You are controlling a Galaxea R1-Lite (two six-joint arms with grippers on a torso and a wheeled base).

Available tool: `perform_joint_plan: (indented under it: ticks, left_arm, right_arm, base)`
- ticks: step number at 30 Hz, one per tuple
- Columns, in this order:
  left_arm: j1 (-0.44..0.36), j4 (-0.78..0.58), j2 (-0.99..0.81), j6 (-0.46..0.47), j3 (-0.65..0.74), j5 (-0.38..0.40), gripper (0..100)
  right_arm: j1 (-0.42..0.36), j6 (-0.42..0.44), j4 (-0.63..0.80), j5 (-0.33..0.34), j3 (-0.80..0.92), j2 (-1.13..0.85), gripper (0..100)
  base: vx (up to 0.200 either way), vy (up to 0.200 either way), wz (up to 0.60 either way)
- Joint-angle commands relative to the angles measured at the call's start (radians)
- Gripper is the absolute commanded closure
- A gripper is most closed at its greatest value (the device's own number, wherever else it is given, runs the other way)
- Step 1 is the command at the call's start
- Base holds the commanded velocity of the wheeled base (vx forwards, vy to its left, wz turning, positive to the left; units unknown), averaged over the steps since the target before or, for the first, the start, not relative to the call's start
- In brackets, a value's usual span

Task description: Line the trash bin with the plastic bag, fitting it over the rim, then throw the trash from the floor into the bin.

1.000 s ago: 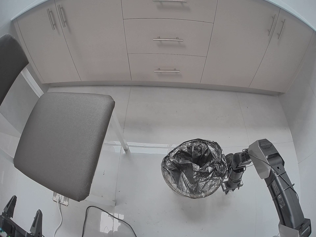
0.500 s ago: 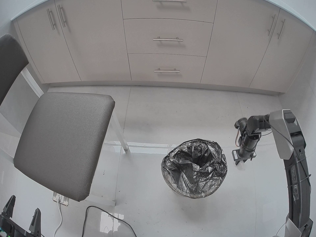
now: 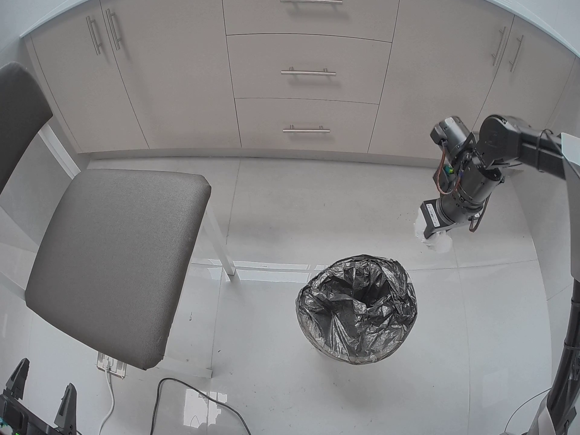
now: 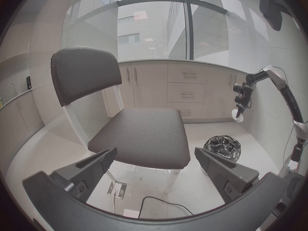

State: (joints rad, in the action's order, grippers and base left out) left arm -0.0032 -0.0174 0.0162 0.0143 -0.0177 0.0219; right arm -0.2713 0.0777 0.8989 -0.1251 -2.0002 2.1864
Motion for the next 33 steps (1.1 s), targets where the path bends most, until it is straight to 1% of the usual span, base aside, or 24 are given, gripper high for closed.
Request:
perform_joint_plan:
  ticks: [1, 5, 7, 9, 10, 11, 14, 18, 19, 20, 21, 24, 27, 32, 33]
  left_arm:
    - [0.000, 0.002, -0.016, -0.004, 0.013, 0.003, 0]
    - [0.000, 0.002, -0.016, -0.004, 0.013, 0.003, 0]
    - [0.000, 0.002, -0.016, -0.004, 0.013, 0.003, 0]
    - [0.000, 0.002, -0.016, -0.004, 0.013, 0.003, 0]
    - [0.000, 0.002, -0.016, -0.004, 0.013, 0.003, 0]
    - [0.000, 0.002, -0.016, -0.004, 0.013, 0.003, 0]
    - [0.000, 0.002, -0.016, -0.004, 0.013, 0.003, 0]
    - [0.000, 0.002, -0.016, -0.004, 0.013, 0.003, 0]
    - [0.000, 0.002, -0.016, -0.004, 0.013, 0.003, 0]
    - [0.000, 0.002, -0.016, -0.004, 0.013, 0.003, 0]
    - [0.000, 0.002, -0.016, -0.004, 0.013, 0.003, 0]
    - [0.000, 0.002, -0.016, -0.004, 0.013, 0.003, 0]
    - [0.000, 0.002, -0.016, -0.004, 0.013, 0.003, 0]
    - [0.000, 0.002, -0.016, -0.004, 0.013, 0.003, 0]
    - [0.000, 0.002, -0.016, -0.004, 0.013, 0.003, 0]
  right_arm:
    - [-0.186, -0.013, 0.101, -0.016, 0.000, -0.191, 100]
    - [-0.286, -0.007, 0.144, -0.059, 0.000, -0.189, 100]
    - [-0.335, -0.001, 0.190, -0.067, 0.000, -0.171, 100]
    - [-0.361, 0.013, 0.213, -0.065, 0.000, -0.131, 100]
    - [-0.361, 0.013, 0.213, -0.065, 0.000, -0.131, 100]
    - [-0.381, 0.028, 0.210, -0.070, 0.000, -0.074, 100]
    - [-0.388, 0.042, 0.183, -0.082, 0.000, 0.013, 100]
    - [-0.385, 0.060, 0.012, -0.157, 0.000, 0.128, 100]
    - [-0.385, 0.060, -0.032, -0.168, 0.000, 0.154, 100]
    - [-0.385, 0.060, -0.032, -0.168, 0.000, 0.154, 100]
    - [-0.387, 0.060, -0.104, -0.189, 0.000, 0.214, 100]
    - [-0.402, 0.059, -0.121, -0.209, 0.000, 0.273, 100]
    - [-0.413, 0.050, -0.127, -0.212, 0.000, 0.309, 100]
    - [-0.393, 0.034, -0.164, -0.217, 0.000, 0.351, 100]
    - [-0.379, 0.033, -0.169, -0.232, 0.000, 0.362, 100]
  base:
    - [0.000, 0.000, 0.00]
    - [0.000, 0.000, 0.00]
    - [0.000, 0.000, 0.00]
    - [0.000, 0.000, 0.00]
    - [0.000, 0.000, 0.00]
    - [0.000, 0.000, 0.00]
    - [0.000, 0.000, 0.00]
    - [0.000, 0.000, 0.00]
    - [0.000, 0.000, 0.00]
    - [0.000, 0.000, 0.00]
    - [0.000, 0.000, 0.00]
    - [0.000, 0.000, 0.00]
    - [0.000, 0.000, 0.00]
    - [0.000, 0.000, 0.00]
    - [0.000, 0.000, 0.00]
